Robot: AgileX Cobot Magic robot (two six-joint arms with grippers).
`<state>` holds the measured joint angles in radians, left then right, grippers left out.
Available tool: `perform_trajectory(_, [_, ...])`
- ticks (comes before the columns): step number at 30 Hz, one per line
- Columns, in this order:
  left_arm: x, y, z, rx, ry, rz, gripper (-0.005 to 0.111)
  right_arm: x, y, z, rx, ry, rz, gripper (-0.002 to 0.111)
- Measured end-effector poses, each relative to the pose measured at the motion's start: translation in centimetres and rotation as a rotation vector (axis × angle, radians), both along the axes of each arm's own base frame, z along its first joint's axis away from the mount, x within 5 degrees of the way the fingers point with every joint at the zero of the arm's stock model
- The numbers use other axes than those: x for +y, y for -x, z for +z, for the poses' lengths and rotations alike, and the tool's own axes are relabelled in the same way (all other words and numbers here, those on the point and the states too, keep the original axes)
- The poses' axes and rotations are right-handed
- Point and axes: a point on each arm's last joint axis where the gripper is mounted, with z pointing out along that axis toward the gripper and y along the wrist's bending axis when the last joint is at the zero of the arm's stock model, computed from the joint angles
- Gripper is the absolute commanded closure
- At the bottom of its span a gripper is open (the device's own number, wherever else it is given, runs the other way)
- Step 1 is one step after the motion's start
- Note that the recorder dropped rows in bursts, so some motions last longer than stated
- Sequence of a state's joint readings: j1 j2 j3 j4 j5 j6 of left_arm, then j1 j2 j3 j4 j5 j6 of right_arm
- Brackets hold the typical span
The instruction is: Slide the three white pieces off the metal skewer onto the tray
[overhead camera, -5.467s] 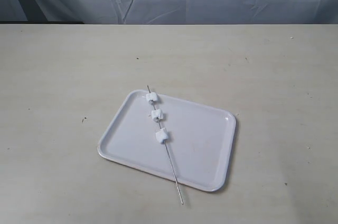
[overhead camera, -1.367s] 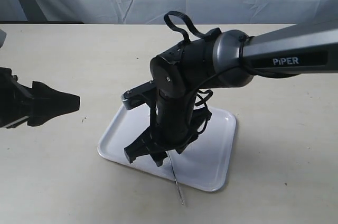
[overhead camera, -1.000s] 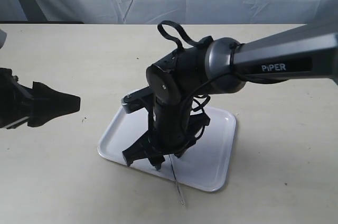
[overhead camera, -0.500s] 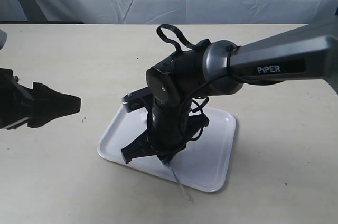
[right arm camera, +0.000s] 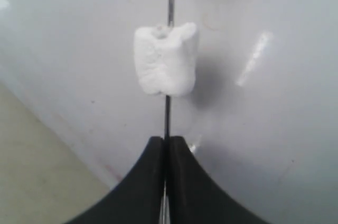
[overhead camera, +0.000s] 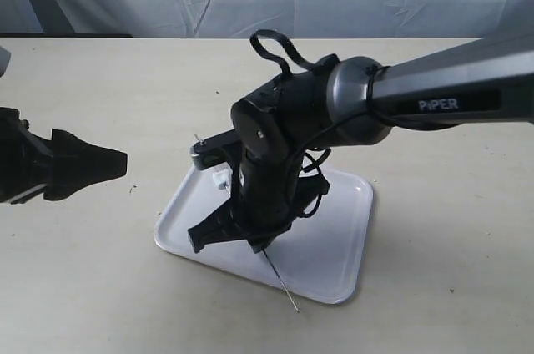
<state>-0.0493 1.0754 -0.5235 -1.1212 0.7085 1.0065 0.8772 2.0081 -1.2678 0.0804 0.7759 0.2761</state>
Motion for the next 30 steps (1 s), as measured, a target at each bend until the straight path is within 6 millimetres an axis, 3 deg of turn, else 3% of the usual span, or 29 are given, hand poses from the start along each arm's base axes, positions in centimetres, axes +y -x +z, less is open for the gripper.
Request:
perform_trajectory(3, [-0.2,-0.2,0.3,0.001,0.056,0.026,0.047,-1.0,0.8,3.7,-0.048,-0.051,0.007,0.109])
perform_trajectory(6, [-0.8,-1.1,0.2,0.033,0.196,0.043,0.047,-3.5,2.8,7.0,-0.088,-0.091,0.012,0.109])
perform_trajectory(10, [-2.2,-2.7,-0.7,0.129,0.453,-0.02,0.047,-7.6,6.2,10.2,-0.132,-0.149,0.009,0.109])
perform_trajectory(13, [-2.8,-3.4,-1.6,0.185,0.557,-0.078,0.047,-9.4,8.2,11.5,-0.136,-0.212,-0.011,0.109])
perform_trajectory(16, [-3.9,-4.4,-2.5,0.24,0.585,-0.121,0.047,-10.6,9.4,11.5,-0.146,-0.268,-0.03,0.109])
perform_trajectory(20, [-6.7,-4.9,-3.4,0.295,0.565,-0.218,0.047,-11.5,10.3,10.1,-0.127,-0.281,-0.055,0.109])
perform_trajectory(24, [-9.5,-5.6,-3.0,0.274,0.513,-0.29,0.047,-11.8,10.8,8.7,-0.108,-0.277,-0.065,0.109])
perform_trajectory(30, [-11.9,-6.5,-1.9,0.199,0.429,-0.284,0.047,-11.5,10.9,8.7,-0.117,-0.304,-0.071,0.109])
